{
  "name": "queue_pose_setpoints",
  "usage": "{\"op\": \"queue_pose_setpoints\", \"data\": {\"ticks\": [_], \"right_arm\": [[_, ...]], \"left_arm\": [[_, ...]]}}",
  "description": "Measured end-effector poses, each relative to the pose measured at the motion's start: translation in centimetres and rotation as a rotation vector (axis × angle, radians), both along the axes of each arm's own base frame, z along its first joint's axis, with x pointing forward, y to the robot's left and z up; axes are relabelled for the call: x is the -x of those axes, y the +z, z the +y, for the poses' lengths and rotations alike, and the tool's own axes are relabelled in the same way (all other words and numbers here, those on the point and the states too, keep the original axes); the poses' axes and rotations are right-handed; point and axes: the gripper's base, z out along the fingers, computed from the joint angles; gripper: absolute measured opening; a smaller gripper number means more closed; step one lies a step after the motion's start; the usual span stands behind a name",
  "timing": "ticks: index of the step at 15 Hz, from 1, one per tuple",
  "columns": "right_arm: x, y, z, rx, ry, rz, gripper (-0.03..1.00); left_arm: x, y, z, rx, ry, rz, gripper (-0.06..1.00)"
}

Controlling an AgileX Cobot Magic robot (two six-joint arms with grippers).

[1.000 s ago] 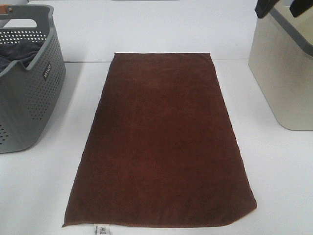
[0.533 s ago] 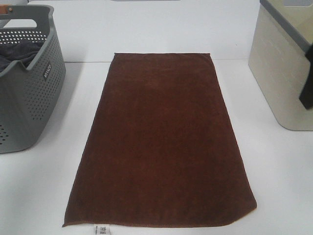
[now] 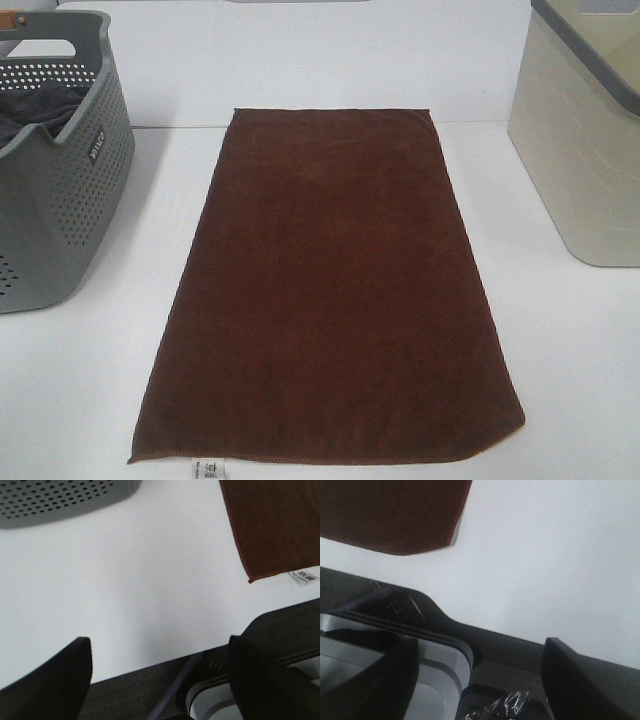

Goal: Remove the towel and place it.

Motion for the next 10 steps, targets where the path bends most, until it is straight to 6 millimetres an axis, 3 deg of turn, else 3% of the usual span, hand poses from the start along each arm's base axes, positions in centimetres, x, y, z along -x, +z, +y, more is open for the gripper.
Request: {"op": "queue_pose_setpoints", "data": {"ticks": [1,2,4,8,10], "right_arm": [[0.0,0.0,0.0,0.000,0.000,0.000,0.66],[2.1,0.3,-0.5,-0.020,-0.001,-0.122,0.66],[3.5,0.7,-0.9,-0.036,-0.005,-0.234,0.66],[6.7,1.0,-1.8,-0.066,-0.016,-0.491,0.66],[7.2,1.0,-2.0,-0.065,-0.020,-0.535,0.66]], "left_arm": [[0.0,0.0,0.0,0.000,0.000,0.000,0.71],[1.7,0.4,0.2,0.031,-0.050,-0.100,0.71],[2.5,0.7,0.1,0.050,-0.115,-0.171,0.71],[2.4,1.4,-0.1,0.066,-0.163,-0.283,0.71],[2.3,1.2,-0.5,0.103,-0.169,-0.295,0.71]]}}
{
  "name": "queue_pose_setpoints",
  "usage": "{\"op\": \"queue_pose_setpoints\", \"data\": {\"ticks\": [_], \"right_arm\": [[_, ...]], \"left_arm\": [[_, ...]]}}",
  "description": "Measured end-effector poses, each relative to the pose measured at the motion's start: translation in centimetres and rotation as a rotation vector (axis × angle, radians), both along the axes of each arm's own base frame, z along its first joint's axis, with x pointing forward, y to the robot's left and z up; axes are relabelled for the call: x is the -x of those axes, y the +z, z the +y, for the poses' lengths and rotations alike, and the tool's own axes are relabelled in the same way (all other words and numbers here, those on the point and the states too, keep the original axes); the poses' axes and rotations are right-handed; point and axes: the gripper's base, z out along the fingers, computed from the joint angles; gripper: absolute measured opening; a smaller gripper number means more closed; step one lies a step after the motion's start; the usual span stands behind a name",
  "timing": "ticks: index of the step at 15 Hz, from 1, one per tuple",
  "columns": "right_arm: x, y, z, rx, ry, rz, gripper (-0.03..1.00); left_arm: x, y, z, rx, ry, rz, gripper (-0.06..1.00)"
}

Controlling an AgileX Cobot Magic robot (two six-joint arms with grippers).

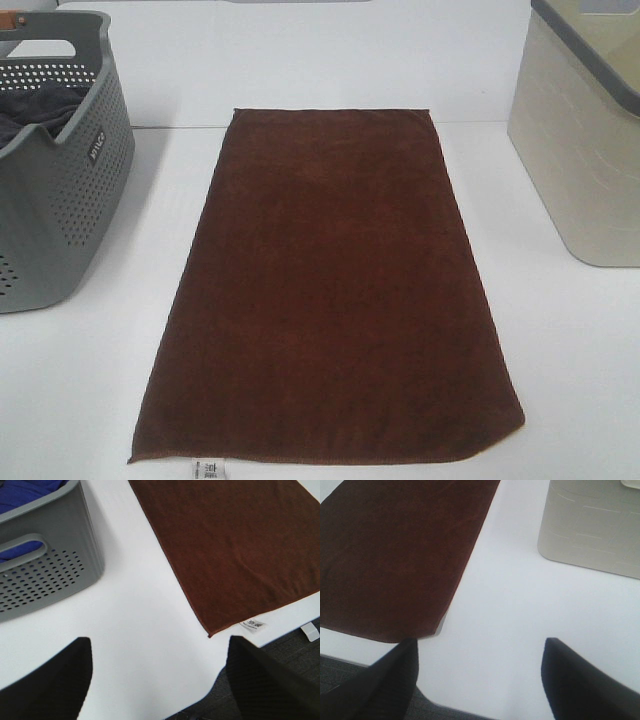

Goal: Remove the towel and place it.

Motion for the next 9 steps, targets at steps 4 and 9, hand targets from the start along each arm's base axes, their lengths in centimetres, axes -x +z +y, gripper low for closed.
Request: {"op": "queue_pose_setpoints", "data": {"ticks": [4,9], "right_arm": [[0.06,0.00,-0.03,0.001,-0.001,-0.004,0.66],[0.06,0.00,-0.03,0.001,-0.001,-0.004,0.66]], "left_arm": [[-0.07,-0.24,-0.27,-0.010,-0.044,-0.014,0.71],[0.51,-0.81,-0.54,-0.061,-0.136,0.040,0.71]]}}
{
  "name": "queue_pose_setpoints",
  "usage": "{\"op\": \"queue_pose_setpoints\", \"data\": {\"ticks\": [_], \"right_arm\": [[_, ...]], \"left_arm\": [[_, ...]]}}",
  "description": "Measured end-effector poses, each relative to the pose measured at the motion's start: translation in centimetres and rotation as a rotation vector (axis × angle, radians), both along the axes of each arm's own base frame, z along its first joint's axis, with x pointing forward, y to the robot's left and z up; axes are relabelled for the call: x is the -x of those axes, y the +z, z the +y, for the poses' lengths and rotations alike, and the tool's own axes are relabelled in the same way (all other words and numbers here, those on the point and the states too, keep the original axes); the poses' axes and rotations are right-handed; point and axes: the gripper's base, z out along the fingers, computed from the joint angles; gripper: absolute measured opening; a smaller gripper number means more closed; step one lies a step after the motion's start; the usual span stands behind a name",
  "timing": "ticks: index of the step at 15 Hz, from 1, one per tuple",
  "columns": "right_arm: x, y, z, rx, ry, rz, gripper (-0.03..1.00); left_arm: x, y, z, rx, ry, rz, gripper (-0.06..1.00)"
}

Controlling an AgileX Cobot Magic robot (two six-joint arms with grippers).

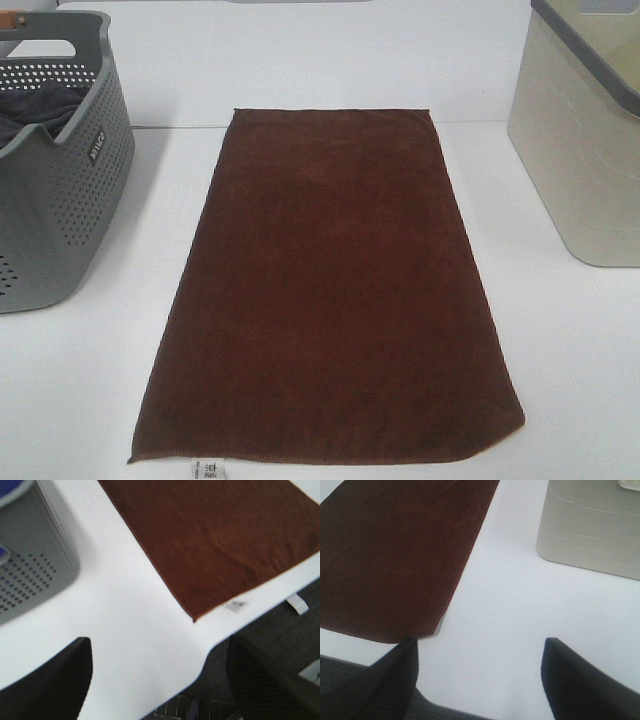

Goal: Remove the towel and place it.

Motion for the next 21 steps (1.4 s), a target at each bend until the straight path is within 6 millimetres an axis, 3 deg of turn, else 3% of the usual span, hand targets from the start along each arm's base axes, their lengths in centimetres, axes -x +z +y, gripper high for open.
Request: {"op": "queue_pose_setpoints", "data": {"ticks": [11,14,17,21], "right_arm": [[0.0,0.0,0.0,0.001,0.000,0.000,0.66],[0.0,0.0,0.0,-0.001,-0.040,0.000,0.66],[0.0,0.0,-0.1,-0.001,-0.134,-0.004,0.66],[0.0,0.0,-0.1,-0.003,-0.136,-0.004,0.66]], "left_arm": [[0.2,-0.6,0.0,-0.019,-0.017,0.026,0.71],[0.4,-0.5,0.4,-0.013,0.060,0.007,0.71],[2.6,-0.1,1.1,0.017,0.198,-0.152,0.71],[4.9,0.0,1.3,0.041,0.209,-0.295,0.71]]}}
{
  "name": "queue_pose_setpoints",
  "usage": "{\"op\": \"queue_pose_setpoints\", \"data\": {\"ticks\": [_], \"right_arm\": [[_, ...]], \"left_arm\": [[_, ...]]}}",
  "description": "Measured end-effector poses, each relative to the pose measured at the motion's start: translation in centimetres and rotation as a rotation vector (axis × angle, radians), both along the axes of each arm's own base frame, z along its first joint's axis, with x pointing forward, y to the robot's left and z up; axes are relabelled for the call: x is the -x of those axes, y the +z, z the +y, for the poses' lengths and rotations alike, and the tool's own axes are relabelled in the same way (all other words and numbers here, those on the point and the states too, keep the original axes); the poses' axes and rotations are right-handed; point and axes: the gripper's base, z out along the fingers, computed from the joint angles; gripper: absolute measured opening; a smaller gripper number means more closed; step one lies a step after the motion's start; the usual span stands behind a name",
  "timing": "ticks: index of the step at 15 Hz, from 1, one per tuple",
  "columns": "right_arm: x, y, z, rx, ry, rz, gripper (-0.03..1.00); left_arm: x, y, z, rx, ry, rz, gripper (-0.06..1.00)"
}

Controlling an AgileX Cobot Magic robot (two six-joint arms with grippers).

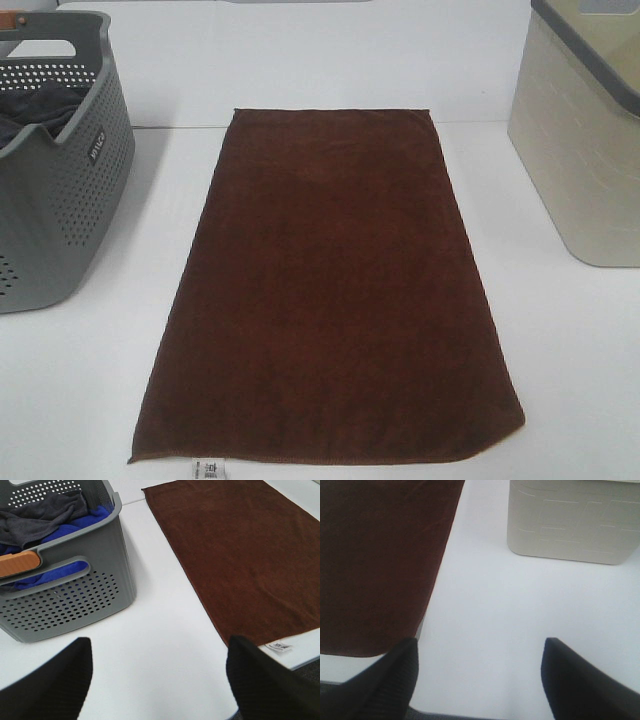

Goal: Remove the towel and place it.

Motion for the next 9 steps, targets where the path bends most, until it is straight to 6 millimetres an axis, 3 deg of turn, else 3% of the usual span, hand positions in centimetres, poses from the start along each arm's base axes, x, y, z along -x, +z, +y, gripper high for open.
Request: {"op": "queue_pose_setpoints", "data": {"ticks": [9], "right_arm": [[1.4,0.0,0.0,-0.009,-0.087,-0.097,0.66]], "left_arm": [[0.0,0.0,0.0,-0.002,0.005,-0.002,0.71]]}}
